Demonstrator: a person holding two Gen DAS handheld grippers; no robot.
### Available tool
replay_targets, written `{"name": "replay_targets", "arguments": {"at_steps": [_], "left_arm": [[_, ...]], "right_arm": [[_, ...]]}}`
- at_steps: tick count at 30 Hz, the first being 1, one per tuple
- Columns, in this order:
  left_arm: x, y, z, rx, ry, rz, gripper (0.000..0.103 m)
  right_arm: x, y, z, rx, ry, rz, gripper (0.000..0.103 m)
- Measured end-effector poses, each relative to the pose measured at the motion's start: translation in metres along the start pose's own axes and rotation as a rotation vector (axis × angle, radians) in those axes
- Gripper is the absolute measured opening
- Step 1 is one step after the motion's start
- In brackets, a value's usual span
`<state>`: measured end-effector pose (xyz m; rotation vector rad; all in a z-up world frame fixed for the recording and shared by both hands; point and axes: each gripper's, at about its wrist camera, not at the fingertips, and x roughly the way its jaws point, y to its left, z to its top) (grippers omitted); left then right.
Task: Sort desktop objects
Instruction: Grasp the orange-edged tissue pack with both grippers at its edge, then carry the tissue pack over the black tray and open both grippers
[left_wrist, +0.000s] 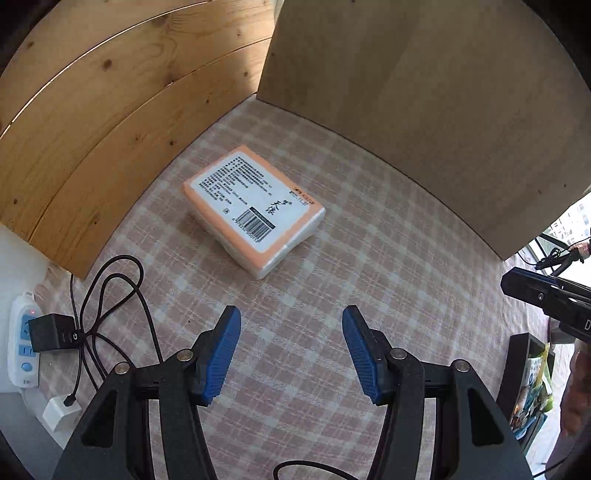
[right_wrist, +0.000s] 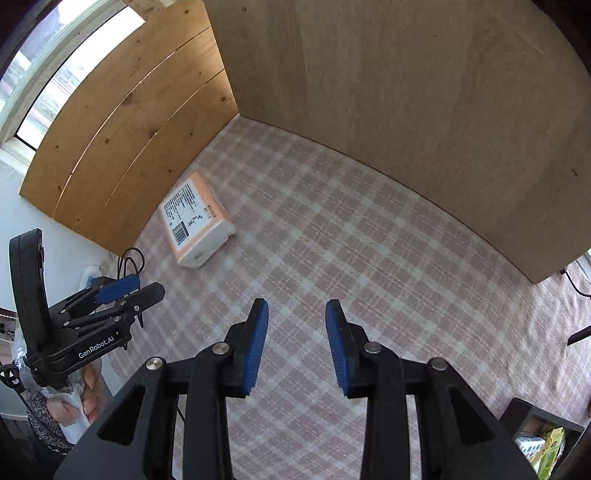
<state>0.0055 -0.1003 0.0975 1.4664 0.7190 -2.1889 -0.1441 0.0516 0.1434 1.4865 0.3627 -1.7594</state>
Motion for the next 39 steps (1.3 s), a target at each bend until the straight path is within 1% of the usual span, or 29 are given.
{"name": "replay_targets", "arguments": {"at_steps": [4, 7, 10, 14, 16, 17, 18, 22, 25, 28, 31, 34, 37, 39], "left_arm": [[0.01, 0.03, 0.013, -0.085, -0.004, 0.007, 0.055], [0.019, 0.043, 0.021, -0.117, -0.002, 0.013, 0.055], [0.028, 0.054, 0.028, -0.158, -0.006, -0.007, 0.055], [0.04, 0.055, 0.036, -0.156, 0.005, -0.027, 0.055], [0.047, 0.056, 0.038, -0.164, 0.012, -0.053, 0.057], [0.05, 0.056, 0.039, -0.17, 0.014, -0.068, 0.061], [0.053, 0.056, 0.041, -0.174, 0.015, -0.076, 0.062], [0.064, 0.056, 0.048, -0.199, 0.018, -0.106, 0.063], [0.073, 0.052, 0.053, -0.197, 0.025, -0.131, 0.063], [0.079, 0.049, 0.052, -0.195, 0.033, -0.156, 0.061], [0.077, 0.043, 0.048, -0.175, 0.034, -0.162, 0.061], [0.073, 0.03, 0.037, -0.142, 0.041, -0.16, 0.061], [0.058, 0.019, 0.017, -0.115, 0.053, -0.173, 0.061], [0.049, 0.005, 0.004, -0.082, 0.049, -0.173, 0.061]], "right_arm": [[0.028, 0.027, 0.022, -0.048, 0.03, 0.028, 0.032], [0.048, 0.043, 0.037, -0.067, 0.051, 0.033, 0.032], [0.067, 0.055, 0.053, -0.069, 0.067, 0.057, 0.032], [0.093, 0.067, 0.074, -0.073, 0.085, 0.066, 0.034], [0.107, 0.072, 0.083, -0.067, 0.095, 0.074, 0.038], [0.113, 0.075, 0.087, -0.064, 0.101, 0.077, 0.038], [0.119, 0.077, 0.09, -0.062, 0.108, 0.085, 0.039], [0.143, 0.089, 0.095, -0.073, 0.15, 0.088, 0.039], [0.148, 0.091, 0.092, -0.059, 0.167, 0.128, 0.039], [0.145, 0.092, 0.083, -0.062, 0.176, 0.111, 0.04], [0.139, 0.091, 0.066, -0.065, 0.19, 0.099, 0.04], [0.124, 0.085, 0.041, -0.044, 0.177, 0.095, 0.04], [0.106, 0.071, 0.016, -0.002, 0.165, 0.109, 0.04], [0.09, 0.062, -0.001, 0.01, 0.152, 0.102, 0.04]]}}
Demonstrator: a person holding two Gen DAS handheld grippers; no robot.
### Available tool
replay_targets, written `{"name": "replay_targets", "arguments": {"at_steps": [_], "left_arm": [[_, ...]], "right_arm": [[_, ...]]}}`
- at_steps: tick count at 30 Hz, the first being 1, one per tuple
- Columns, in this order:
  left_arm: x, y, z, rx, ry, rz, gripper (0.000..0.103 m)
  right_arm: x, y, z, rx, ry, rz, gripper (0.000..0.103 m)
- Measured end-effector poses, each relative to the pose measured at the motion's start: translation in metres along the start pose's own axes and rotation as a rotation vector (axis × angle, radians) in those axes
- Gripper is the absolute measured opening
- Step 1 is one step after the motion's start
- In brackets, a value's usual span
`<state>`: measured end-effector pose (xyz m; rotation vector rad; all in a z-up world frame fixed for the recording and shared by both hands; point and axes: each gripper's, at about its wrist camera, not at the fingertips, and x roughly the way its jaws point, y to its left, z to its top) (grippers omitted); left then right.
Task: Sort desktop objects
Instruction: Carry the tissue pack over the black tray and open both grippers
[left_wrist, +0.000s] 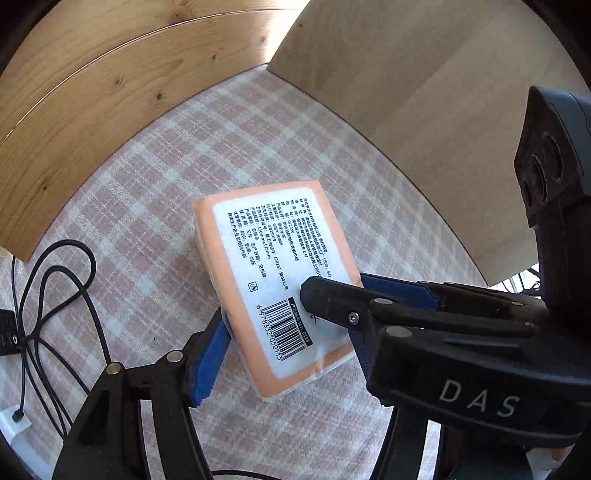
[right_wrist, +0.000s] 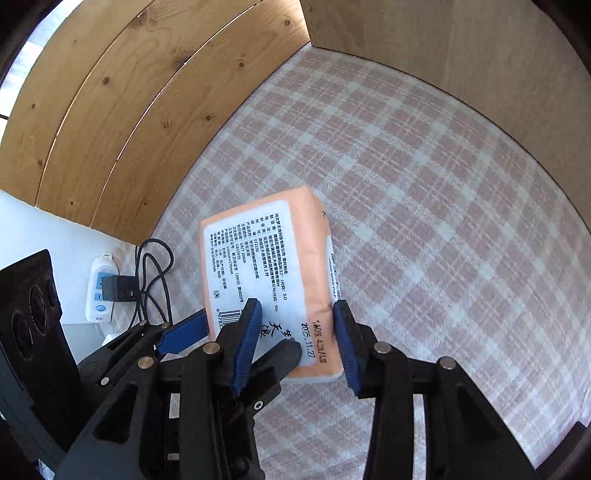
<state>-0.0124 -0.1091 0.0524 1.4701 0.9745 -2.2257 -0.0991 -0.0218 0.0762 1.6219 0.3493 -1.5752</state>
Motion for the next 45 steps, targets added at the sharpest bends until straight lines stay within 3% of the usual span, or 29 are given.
{"name": "replay_targets", "arguments": {"at_steps": [8, 14, 26, 33, 39, 45], "left_arm": [[-0.033, -0.078, -0.063, 0.137, -0.004, -0.037, 0.061], [-0.053, -0.164, -0.118, 0.306, -0.005, -0.061, 0.061], [-0.061, -0.339, -0.253, 0.619, 0.087, -0.201, 0.063], [-0.051, -0.428, -0.326, 0.781, 0.165, -0.261, 0.063], [-0.05, -0.473, -0.379, 0.903, 0.213, -0.281, 0.062], [-0.043, -0.505, -0.422, 1.007, 0.258, -0.292, 0.061]], "right_arm": [[-0.077, -0.046, -0.088, 0.1, -0.111, -0.014, 0.04], [-0.138, -0.1, -0.171, 0.205, -0.188, -0.046, 0.04], [-0.251, -0.224, -0.346, 0.418, -0.266, -0.158, 0.04], [-0.285, -0.277, -0.435, 0.542, -0.278, -0.178, 0.04], [-0.3, -0.305, -0.494, 0.618, -0.279, -0.202, 0.04], [-0.307, -0.326, -0.53, 0.675, -0.252, -0.249, 0.04]]}}
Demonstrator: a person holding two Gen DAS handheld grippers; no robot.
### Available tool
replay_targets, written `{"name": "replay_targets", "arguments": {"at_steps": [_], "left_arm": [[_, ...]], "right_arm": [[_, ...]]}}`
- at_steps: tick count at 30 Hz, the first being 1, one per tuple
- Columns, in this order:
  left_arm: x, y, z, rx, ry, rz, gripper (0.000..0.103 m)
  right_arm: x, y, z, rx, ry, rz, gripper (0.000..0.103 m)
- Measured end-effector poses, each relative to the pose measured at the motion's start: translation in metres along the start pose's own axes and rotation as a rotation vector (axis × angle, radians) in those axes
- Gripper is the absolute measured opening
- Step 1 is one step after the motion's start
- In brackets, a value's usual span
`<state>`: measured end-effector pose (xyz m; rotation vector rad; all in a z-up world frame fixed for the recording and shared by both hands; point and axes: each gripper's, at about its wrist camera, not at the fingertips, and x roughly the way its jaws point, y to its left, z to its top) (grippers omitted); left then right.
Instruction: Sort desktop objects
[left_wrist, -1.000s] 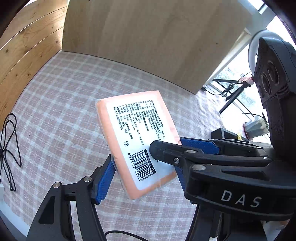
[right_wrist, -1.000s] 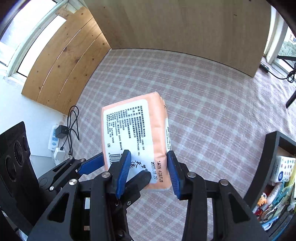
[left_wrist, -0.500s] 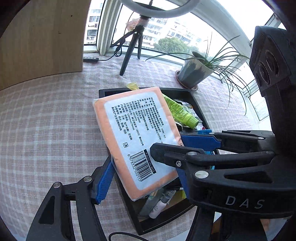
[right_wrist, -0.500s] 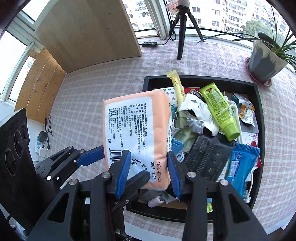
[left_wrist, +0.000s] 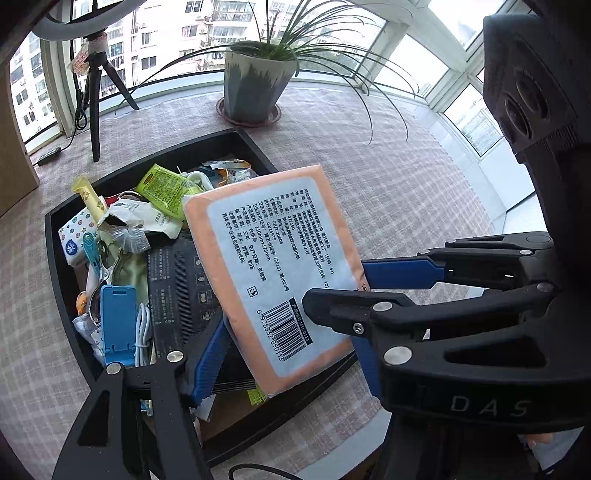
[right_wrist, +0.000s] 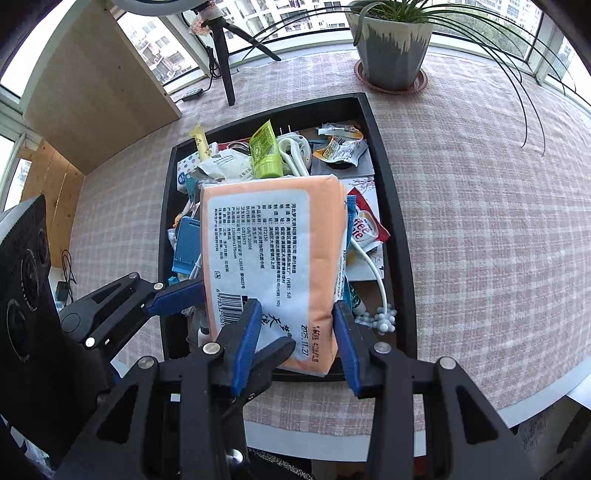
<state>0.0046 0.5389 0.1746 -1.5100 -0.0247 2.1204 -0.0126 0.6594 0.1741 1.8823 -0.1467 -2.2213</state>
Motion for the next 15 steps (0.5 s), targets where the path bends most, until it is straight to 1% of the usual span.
{"name": "replay_targets", "arguments": {"at_steps": [2, 4, 6, 10, 15], "left_arm": [[0.007, -0.011, 0.001, 0.017, 0.017, 0.0, 0.061], [0.014, -0.018, 0.003, 0.042, 0.038, 0.021, 0.061], [0.015, -0.021, 0.004, 0.053, 0.031, 0.04, 0.061], [0.009, -0.012, 0.005, 0.03, 0.015, 0.057, 0.062], [-0.002, 0.002, 0.001, 0.002, 0.001, 0.074, 0.062]], "right_arm": [[-0.003, -0.007, -0.002, 0.005, -0.007, -0.023, 0.04], [-0.008, -0.013, -0.003, 0.018, -0.018, -0.031, 0.039], [-0.011, -0.017, -0.004, 0.026, -0.025, -0.036, 0.039], [-0.008, -0.02, -0.006, 0.032, -0.018, -0.034, 0.039], [-0.004, -0.012, -0.007, 0.026, -0.014, -0.03, 0.039]]}}
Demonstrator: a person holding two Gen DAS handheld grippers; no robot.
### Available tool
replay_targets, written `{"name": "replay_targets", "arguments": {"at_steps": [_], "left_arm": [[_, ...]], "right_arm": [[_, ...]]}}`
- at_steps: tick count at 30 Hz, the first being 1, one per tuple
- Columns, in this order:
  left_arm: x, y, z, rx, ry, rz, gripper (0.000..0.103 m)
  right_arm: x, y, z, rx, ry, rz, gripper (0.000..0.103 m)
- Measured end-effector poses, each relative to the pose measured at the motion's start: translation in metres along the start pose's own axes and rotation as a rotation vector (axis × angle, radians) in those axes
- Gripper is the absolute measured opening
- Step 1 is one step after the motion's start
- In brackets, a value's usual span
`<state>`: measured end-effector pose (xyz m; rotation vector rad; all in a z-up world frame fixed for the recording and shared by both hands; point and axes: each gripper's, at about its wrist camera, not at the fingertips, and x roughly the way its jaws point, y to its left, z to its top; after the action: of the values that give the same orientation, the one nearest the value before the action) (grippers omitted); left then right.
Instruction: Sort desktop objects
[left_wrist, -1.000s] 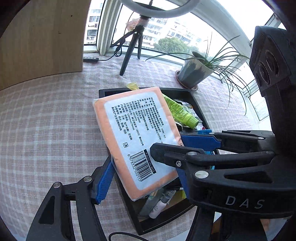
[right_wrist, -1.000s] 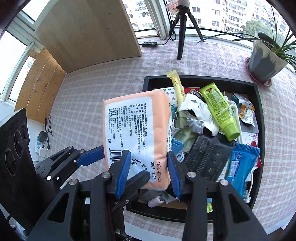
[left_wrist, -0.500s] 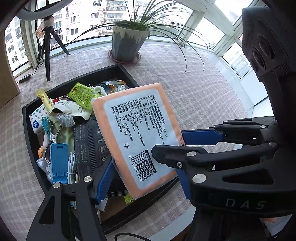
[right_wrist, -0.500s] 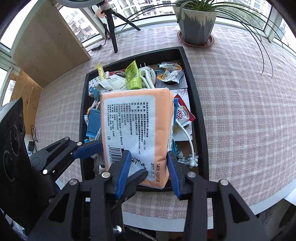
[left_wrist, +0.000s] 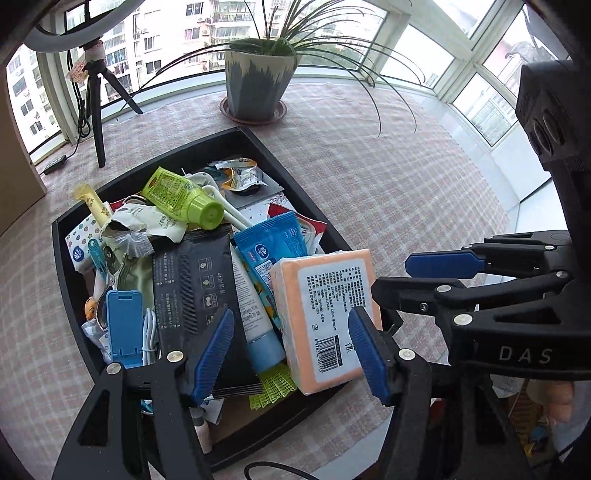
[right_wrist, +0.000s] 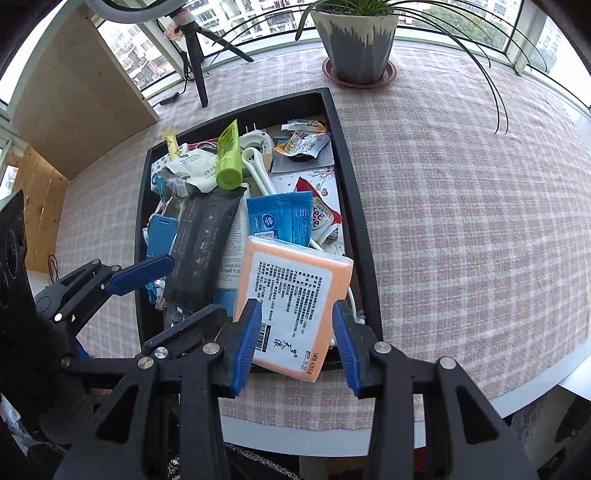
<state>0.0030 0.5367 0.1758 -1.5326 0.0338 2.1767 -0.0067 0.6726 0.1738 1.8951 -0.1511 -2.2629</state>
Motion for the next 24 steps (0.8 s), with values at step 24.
{"name": "replay_targets", "arguments": {"at_steps": [24], "left_arm": [[-0.071, 0.141, -0.082, -0.226, -0.061, 0.221, 0.074]], "right_arm": [[0.023, 0.161, -0.02, -0.17, -0.092, -0.028, 0.041]]}}
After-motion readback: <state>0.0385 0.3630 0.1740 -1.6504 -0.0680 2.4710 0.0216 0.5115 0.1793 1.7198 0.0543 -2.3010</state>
